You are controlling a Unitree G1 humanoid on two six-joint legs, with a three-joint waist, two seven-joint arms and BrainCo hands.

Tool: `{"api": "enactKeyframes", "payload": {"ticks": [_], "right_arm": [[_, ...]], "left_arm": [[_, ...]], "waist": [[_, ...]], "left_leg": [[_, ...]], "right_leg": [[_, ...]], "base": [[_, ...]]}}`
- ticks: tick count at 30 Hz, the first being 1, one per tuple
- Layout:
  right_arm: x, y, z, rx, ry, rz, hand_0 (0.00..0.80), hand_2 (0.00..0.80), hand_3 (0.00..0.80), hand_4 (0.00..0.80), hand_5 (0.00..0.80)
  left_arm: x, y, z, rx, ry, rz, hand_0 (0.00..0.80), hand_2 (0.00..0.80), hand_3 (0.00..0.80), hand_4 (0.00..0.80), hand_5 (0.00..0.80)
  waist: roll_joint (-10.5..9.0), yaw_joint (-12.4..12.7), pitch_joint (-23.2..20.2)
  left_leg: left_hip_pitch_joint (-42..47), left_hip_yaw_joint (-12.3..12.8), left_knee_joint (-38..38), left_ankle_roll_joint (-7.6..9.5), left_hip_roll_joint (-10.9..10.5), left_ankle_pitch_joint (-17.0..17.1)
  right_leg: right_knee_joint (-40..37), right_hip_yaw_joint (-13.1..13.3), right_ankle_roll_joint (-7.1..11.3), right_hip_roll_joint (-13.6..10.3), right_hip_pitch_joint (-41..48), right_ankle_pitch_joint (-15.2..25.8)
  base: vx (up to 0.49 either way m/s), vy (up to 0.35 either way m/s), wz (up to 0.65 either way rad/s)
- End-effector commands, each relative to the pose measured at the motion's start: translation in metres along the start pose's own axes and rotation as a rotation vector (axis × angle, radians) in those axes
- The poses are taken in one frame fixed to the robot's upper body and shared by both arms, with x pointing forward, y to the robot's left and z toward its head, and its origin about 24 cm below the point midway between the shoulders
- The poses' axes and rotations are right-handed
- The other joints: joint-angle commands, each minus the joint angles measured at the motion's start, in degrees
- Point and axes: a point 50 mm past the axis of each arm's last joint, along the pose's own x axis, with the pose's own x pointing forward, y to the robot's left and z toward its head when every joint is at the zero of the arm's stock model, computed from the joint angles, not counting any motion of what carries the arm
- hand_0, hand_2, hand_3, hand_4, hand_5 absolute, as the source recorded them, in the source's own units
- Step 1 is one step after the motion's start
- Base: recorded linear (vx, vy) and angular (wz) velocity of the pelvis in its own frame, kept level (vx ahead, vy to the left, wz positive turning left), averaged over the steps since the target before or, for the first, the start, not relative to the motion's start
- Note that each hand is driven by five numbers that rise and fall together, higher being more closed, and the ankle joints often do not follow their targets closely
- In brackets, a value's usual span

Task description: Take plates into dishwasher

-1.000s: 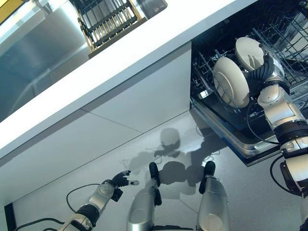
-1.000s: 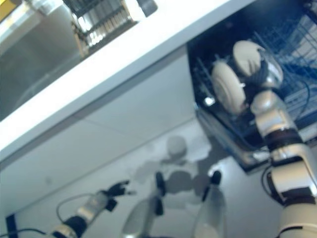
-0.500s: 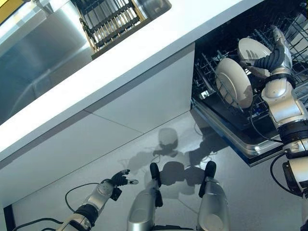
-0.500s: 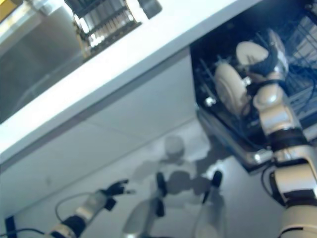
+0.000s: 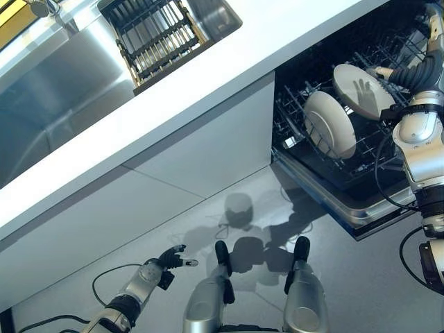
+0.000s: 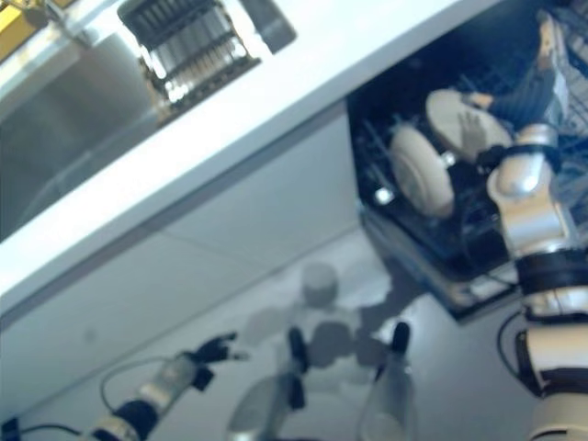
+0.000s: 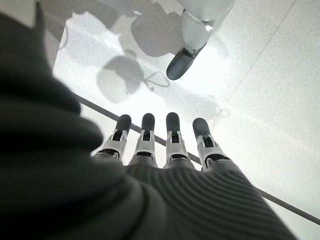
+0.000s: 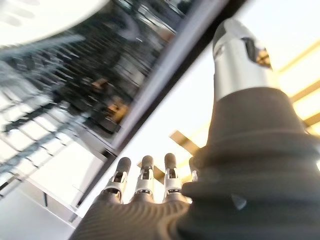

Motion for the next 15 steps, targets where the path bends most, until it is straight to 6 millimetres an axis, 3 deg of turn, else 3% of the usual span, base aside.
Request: {"api": "enactKeyframes", "payload": {"ticks": [1, 7, 15], "right_arm": [[-0.003, -0.019, 0.014, 0.164, -0.073, -0.112, 0.000, 0.000, 0.000, 0.000, 0.000], [-0.030, -0.029, -0.015, 0.379, 0.055, -0.175, 0.000, 0.000, 0.000, 0.000, 0.000], [-0.064, -0.049, -0.064, 0.517, 0.224, -0.316, 0.000, 0.000, 0.000, 0.000, 0.000]], "left_arm": [[-0.006, 0.005, -0.027, 0.029, 0.099, 0.033, 0.000, 0.000, 0.000, 0.000, 0.000], [-0.007, 0.006, -0.036, 0.017, 0.132, 0.049, 0.000, 0.000, 0.000, 0.000, 0.000], [-0.008, 0.019, -0.037, -0.007, 0.145, 0.086, 0.000, 0.000, 0.000, 0.000, 0.000]], "waist": [[-5.20, -1.1, -5.0], [-6.38, -3.9, -6.6], [-5.13, -7.5, -6.2]], "left_leg": [[0.2, 1.9, 1.2, -0.26, 1.2, -1.2], [1.5, 4.1, 2.8, 0.44, 0.7, -3.4], [1.4, 6.0, 5.3, 1.01, -0.2, -5.5]], "right_leg": [[7.2, 1.5, 0.42, -1.6, 0.3, -7.4], [5.0, 3.7, 1.40, -2.0, 1.4, -5.7], [3.8, 6.9, 2.26, -3.4, 0.6, -4.5]], "base": [[0.001, 0.081, -0.10], [0.017, 0.102, -0.23], [-0.022, 0.057, -0.29]]}}
